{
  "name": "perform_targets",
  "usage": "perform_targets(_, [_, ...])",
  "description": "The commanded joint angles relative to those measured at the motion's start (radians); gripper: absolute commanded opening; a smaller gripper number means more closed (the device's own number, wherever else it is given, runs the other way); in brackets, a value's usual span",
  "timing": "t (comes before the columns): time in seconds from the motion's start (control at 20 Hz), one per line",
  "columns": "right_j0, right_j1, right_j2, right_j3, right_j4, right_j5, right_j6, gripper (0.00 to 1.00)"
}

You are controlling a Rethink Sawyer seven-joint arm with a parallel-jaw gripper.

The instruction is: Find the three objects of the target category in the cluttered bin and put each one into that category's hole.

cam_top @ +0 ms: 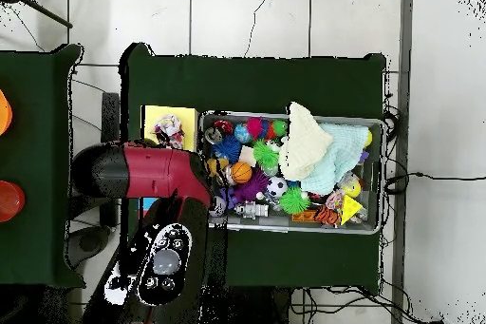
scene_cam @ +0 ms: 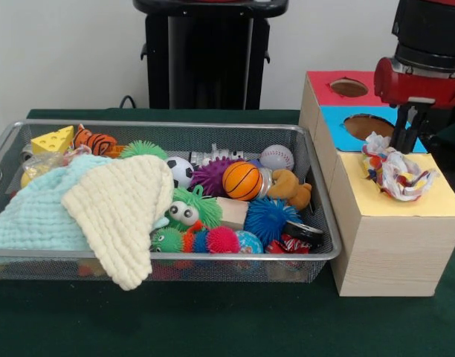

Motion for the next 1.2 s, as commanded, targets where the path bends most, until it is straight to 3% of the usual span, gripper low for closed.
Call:
perform_targets(0.05, [-0.017,0.018,0.024,0.017,0.031,0.133,0.252,0.00])
perform_targets(0.2, [-0.020,0.002,0.016,0.006,0.026,0.173,0.245,0.00])
perform_targets(0.6, [-0.033,0.074,0.040,-0.036,0.030,0.110,0.241,0.00])
perform_targets(0.8, [-0.032,0.073,0.030,-0.062,0.033,0.161,0.250,0.00])
perform_targets(1.0, [-0.025,0.088,0.020,-0.112,0.034,0.218,0.266,0.00])
perform_targets(1.2, [-0.027,0.145,0.011,-0.214,0.035,0.274,0.284,0.00])
